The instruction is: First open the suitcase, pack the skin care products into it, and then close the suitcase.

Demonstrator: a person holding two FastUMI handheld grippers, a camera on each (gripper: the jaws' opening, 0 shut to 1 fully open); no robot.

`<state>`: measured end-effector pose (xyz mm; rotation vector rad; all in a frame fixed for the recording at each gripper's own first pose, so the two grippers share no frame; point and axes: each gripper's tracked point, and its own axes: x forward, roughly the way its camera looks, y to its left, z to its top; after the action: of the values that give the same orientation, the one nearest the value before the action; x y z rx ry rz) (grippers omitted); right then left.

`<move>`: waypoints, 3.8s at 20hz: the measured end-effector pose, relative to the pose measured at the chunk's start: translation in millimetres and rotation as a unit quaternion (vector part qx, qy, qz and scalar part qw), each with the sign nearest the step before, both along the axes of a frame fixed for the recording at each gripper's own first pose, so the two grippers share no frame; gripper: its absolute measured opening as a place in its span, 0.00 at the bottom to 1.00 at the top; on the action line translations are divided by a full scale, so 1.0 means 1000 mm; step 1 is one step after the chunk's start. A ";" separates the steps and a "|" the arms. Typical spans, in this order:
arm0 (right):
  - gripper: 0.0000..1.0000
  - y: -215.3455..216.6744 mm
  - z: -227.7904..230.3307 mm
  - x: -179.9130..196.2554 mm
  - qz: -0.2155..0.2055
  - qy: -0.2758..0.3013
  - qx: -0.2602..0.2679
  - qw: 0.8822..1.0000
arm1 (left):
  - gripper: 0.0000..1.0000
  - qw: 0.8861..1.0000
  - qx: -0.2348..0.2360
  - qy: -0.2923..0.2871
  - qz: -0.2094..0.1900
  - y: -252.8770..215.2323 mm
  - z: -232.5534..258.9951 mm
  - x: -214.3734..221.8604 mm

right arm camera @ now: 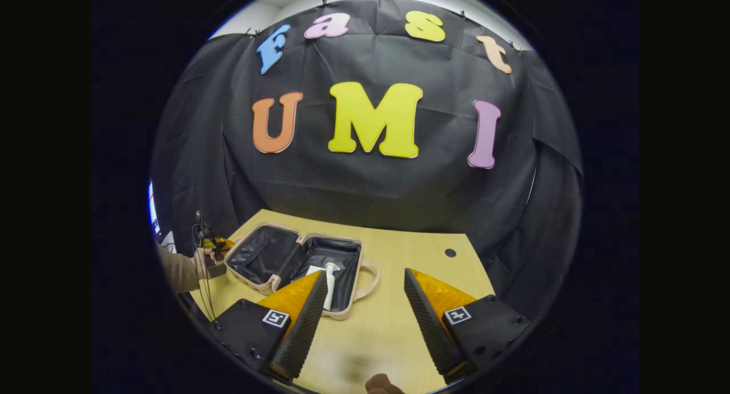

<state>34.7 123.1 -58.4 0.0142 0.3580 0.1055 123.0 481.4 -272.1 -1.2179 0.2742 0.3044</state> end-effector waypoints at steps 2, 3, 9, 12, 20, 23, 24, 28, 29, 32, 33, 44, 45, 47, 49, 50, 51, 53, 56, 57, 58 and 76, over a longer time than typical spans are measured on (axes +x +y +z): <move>0.80 -0.004 0.010 -0.003 0.005 -0.015 -0.006 1.000 | 0.04 0.999 0.032 -0.017 0.006 0.001 0.036 -0.002; 0.80 -0.004 0.013 -0.004 0.009 -0.021 -0.007 1.000 | 0.04 0.998 0.050 -0.025 0.001 -0.004 0.051 -0.001; 0.80 -0.009 0.034 -0.004 0.045 -0.057 0.009 0.997 | 0.04 0.976 0.211 -0.052 -0.027 -0.049 0.154 -0.007; 0.78 -0.022 0.035 -0.003 0.050 -0.063 0.015 0.997 | 0.03 0.946 0.314 -0.060 -0.046 -0.090 0.200 -0.011; 0.80 -0.060 0.033 -0.007 0.050 -0.070 0.025 0.996 | 0.04 0.892 0.432 -0.093 -0.098 -0.208 0.247 -0.004; 0.80 -0.074 0.032 -0.007 0.053 -0.070 0.028 0.996 | 0.04 0.881 0.448 -0.103 -0.112 -0.255 0.248 -0.010; 0.80 -0.078 0.029 -0.008 0.054 -0.069 0.028 0.996 | 0.03 0.877 0.455 -0.104 -0.116 -0.271 0.247 -0.011; 0.80 -0.106 0.021 -0.011 0.062 -0.071 0.012 0.995 | 0.03 0.865 0.473 -0.083 -0.146 -0.351 0.223 -0.009; 0.80 -0.113 0.021 -0.012 0.063 -0.072 0.011 0.995 | 0.03 0.864 0.474 -0.079 -0.149 -0.364 0.217 -0.006; 0.78 -0.143 0.011 -0.014 0.057 -0.062 0.014 0.996 | 0.04 0.861 0.475 -0.062 -0.169 -0.407 0.189 0.008; 0.78 -0.153 0.007 -0.014 0.055 -0.058 0.016 0.997 | 0.04 0.857 0.478 -0.055 -0.184 -0.423 0.178 0.013; 0.78 -0.246 -0.060 -0.015 0.037 0.018 0.059 0.997 | 0.04 0.762 0.585 0.084 -0.267 -0.508 0.042 0.052; 0.78 -0.250 -0.063 -0.016 0.033 0.021 0.063 0.997 | 0.04 0.756 0.590 0.089 -0.269 -0.513 0.038 0.055; 0.78 -0.256 -0.067 -0.015 0.030 0.030 0.074 0.996 | 0.12 0.756 0.584 0.104 -0.276 -0.520 0.031 0.051; 0.80 -0.259 -0.065 -0.014 0.026 0.029 0.076 0.996 | 0.22 0.788 0.543 0.098 -0.275 -0.529 0.040 0.041; 0.80 -0.261 -0.061 -0.014 0.024 0.024 0.074 0.997 | 0.42 0.799 0.531 0.090 -0.269 -0.531 0.049 0.036; 0.80 -0.260 -0.055 -0.014 0.022 0.018 0.073 0.997 | 0.47 0.806 0.524 0.079 -0.264 -0.534 0.065 0.031; 0.77 -0.256 -0.045 -0.011 0.014 0.003 0.065 0.998 | 0.61 0.806 0.533 0.051 -0.254 -0.532 0.100 0.020; 0.80 -0.245 -0.022 -0.005 -0.008 -0.024 0.049 0.998 | 0.87 0.801 0.553 0.013 -0.229 -0.515 0.156 -0.009; 0.80 -0.238 -0.015 -0.004 -0.017 -0.031 0.047 0.998 | 0.93 0.801 0.560 0.001 -0.213 -0.507 0.177 -0.021; 0.80 -0.232 -0.007 -0.002 -0.026 -0.037 0.047 0.998 | 0.93 0.800 0.568 -0.009 -0.193 -0.495 0.199 -0.036; 0.78 -0.015 0.052 -0.043 0.027 -0.110 -0.002 0.994 | 0.94 0.833 0.536 -0.085 -0.111 -0.378 0.258 -0.176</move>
<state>-8.8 107.9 -6.0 -0.0114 0.1382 0.1586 -53.4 103.1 -14.4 -0.0833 0.0516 0.0989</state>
